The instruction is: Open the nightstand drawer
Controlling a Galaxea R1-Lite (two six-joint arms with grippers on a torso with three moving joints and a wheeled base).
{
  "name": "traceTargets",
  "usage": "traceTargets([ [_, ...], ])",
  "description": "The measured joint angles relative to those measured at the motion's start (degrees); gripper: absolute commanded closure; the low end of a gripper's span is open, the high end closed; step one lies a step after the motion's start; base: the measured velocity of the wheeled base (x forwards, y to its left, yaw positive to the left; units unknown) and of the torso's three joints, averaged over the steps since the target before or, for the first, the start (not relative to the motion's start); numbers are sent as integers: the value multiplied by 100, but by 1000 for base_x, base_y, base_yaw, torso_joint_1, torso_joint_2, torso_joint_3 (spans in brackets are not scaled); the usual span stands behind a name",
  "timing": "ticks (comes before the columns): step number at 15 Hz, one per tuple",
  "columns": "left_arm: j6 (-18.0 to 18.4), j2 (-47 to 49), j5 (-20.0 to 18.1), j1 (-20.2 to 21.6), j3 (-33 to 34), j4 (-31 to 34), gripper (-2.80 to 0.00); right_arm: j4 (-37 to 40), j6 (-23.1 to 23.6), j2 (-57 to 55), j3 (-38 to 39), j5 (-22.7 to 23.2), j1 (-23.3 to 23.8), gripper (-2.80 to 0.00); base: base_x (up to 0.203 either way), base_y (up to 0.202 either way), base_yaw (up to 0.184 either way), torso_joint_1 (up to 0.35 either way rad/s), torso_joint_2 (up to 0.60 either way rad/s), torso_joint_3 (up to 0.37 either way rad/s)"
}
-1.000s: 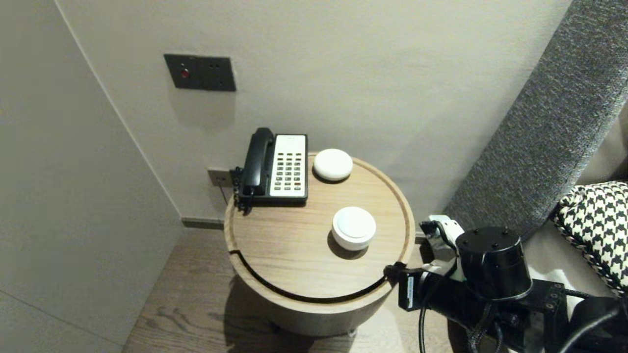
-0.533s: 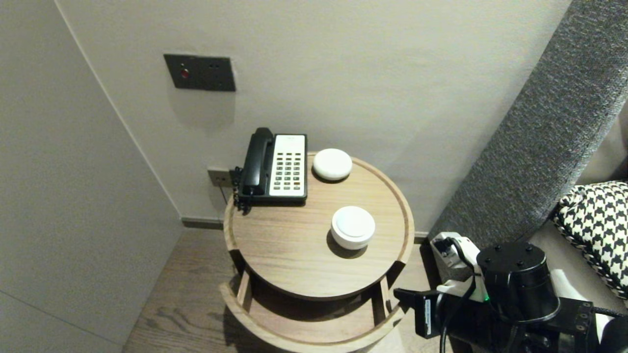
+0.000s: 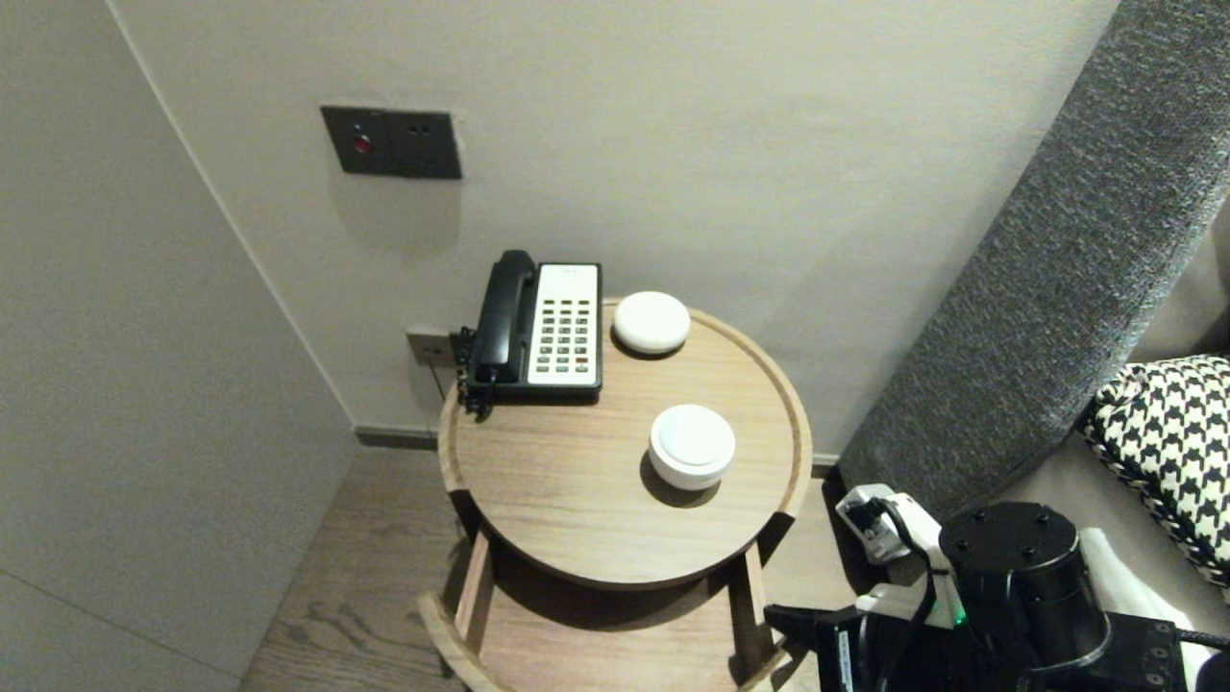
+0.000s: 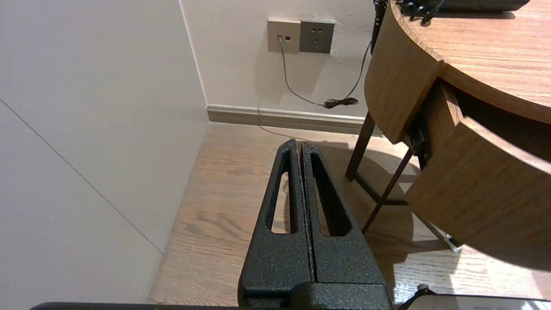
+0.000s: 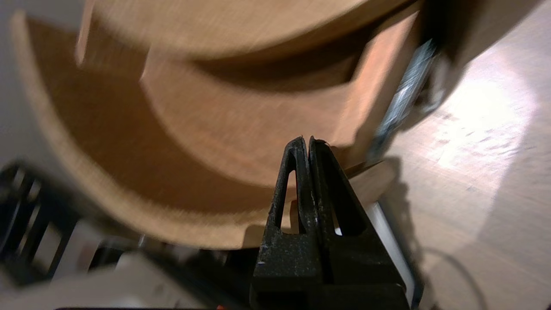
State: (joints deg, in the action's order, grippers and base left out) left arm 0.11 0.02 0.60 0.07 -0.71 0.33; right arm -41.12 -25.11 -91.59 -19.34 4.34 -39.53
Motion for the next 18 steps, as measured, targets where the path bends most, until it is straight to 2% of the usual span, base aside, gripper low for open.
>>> traceTargets([
  [3, -3, 0, 0, 0, 0, 0, 0, -2, 19, 103, 138, 280, -54, 0, 0, 0, 0, 0, 0, 0],
  [7, 2, 0, -2, 0, 0, 2, 0, -24, 80, 202, 352, 434, -115, 0, 0, 0, 0, 0, 0, 0],
  [13, 0, 0, -1, -2, 0, 0, 0, -20, 142, 237, 581, 456, -251, 0, 0, 0, 0, 0, 0, 0],
  [18, 0, 0, 0, 0, 0, 0, 0, 46, 190, 426, 756, 562, -585, 0, 0, 0, 0, 0, 0, 0],
])
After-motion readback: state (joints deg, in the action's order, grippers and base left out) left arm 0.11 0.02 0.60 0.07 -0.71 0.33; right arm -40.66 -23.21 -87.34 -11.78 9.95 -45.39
